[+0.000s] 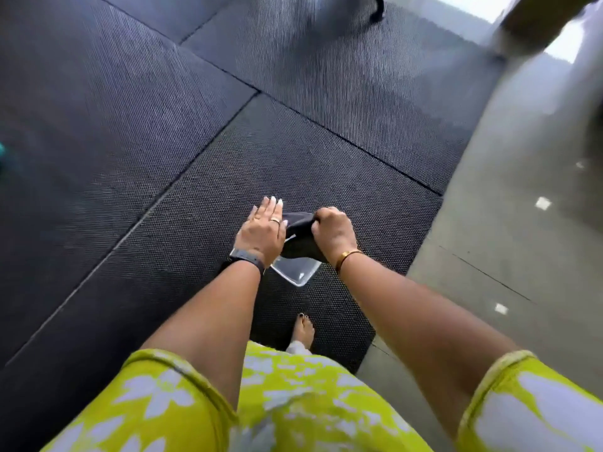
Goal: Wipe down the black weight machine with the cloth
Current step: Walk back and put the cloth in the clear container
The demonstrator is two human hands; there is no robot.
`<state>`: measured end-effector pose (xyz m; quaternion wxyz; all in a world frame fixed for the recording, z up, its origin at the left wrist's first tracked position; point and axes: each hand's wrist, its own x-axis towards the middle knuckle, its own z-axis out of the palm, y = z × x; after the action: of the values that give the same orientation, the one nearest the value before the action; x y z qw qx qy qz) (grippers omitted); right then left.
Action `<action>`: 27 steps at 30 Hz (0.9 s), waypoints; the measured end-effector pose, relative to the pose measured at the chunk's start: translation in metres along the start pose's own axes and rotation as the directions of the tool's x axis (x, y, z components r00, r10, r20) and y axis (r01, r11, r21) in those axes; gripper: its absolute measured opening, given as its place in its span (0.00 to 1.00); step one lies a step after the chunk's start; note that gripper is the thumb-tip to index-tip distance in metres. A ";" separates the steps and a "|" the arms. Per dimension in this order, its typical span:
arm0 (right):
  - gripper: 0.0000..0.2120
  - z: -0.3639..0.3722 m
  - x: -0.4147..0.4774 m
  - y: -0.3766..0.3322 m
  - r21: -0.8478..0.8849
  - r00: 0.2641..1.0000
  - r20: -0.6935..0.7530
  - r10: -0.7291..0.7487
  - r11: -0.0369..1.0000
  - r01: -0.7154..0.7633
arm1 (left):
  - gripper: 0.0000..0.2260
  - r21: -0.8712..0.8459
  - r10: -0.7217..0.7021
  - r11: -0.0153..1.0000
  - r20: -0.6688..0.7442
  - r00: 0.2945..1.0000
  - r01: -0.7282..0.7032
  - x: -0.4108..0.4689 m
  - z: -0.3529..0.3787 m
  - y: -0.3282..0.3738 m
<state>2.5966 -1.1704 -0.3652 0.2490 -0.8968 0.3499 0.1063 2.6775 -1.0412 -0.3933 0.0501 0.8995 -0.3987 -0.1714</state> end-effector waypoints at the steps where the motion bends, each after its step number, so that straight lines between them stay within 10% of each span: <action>1: 0.12 0.006 0.004 0.002 0.023 1.000 0.015 0.016 1.000 -0.017 | 0.24 -0.014 0.018 1.000 0.003 1.000 -0.018 0.001 0.009 -0.001; 27: 0.08 0.284 0.178 0.131 0.415 0.942 0.135 0.308 0.845 -0.336 | 0.24 0.062 0.256 0.962 0.122 0.959 -0.265 0.137 0.307 -0.123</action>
<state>2.6329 -1.2074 -0.7208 0.4313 -0.7437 0.5019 0.0945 2.7423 -1.0447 -0.7452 0.0148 0.8292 -0.5224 -0.1983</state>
